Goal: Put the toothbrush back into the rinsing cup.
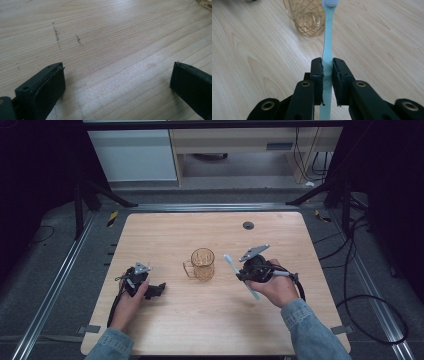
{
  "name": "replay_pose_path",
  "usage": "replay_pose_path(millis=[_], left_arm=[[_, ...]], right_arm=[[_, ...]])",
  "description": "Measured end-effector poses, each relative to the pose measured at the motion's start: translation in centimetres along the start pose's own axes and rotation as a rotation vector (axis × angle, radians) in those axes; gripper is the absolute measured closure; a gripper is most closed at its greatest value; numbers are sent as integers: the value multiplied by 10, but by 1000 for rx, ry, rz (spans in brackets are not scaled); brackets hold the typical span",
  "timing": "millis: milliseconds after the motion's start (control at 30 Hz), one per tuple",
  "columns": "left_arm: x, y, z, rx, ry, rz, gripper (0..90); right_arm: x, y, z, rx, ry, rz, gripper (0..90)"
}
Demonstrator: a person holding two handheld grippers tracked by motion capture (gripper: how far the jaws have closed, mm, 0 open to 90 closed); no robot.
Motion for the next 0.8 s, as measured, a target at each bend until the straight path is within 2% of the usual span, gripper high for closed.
replay_pose_path(millis=[300, 333, 400, 433, 567, 800], left_arm=[[0, 0, 0, 0, 0, 0, 0], [0, 0, 0, 0, 0, 0, 0], [0, 0, 0, 0, 0, 0, 0], [0, 0, 0, 0, 0, 0, 0], [0, 0, 0, 0, 0, 0, 0], [0, 0, 0, 0, 0, 0, 0]], right_arm=[[10, 18, 4, -45, -6, 17, 793], [12, 24, 8, -60, -14, 26, 792], [13, 26, 9, -65, -15, 29, 793], [15, 33, 14, -82, -27, 37, 792], [21, 43, 22, -107, -39, 46, 792], [32, 55, 33, -130, -56, 59, 792]])
Point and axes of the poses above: each handheld gripper's, and its own axes: x roughly forward along the jaws, z roughly out of its top, y roughly to its left, the point moved 4 cm from there along x, roughly forward along the jaws, and after that the axes turned 1 degree about -x, right-handed, at the moved point
